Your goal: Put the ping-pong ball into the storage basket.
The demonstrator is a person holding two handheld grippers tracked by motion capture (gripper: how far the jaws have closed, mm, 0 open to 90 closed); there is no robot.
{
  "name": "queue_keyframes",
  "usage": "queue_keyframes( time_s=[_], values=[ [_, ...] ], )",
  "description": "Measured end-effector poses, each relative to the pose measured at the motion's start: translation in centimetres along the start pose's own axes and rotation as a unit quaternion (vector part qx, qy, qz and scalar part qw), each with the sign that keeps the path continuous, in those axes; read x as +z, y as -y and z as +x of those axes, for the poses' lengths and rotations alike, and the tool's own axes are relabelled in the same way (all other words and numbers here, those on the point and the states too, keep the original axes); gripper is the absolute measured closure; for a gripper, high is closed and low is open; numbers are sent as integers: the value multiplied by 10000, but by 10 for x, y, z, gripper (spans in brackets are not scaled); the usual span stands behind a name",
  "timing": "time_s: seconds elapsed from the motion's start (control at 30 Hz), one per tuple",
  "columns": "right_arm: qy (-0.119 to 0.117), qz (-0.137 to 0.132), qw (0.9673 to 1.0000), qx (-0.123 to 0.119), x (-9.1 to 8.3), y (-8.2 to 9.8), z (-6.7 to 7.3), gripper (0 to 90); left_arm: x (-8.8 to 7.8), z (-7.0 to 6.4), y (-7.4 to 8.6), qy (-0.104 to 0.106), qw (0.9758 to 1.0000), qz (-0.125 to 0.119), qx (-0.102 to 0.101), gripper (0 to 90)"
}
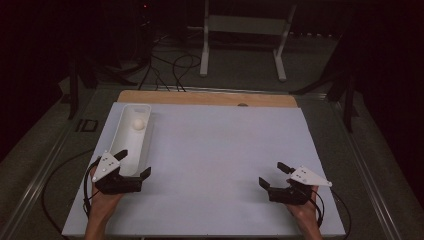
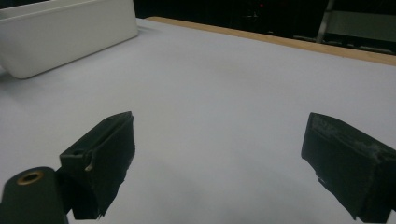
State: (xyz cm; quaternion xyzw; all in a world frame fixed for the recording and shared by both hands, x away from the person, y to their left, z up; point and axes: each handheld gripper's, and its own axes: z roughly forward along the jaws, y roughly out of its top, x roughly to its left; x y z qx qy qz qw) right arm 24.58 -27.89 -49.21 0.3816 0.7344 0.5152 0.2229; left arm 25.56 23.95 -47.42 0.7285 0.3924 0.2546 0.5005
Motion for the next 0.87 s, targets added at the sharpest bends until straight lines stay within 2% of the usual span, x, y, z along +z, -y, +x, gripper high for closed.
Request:
queue_keyframes(
  time_s=[0.33,0.87],
  values=[
    [21,-85,10000,22,-2,-2,-4,95,-10,-1,9,-3,9999,-101,3,5],
    [31,-196,9998,13,0,-5,-6,95,-12,-1,13,12,9997,-220,68,17]
  ],
)
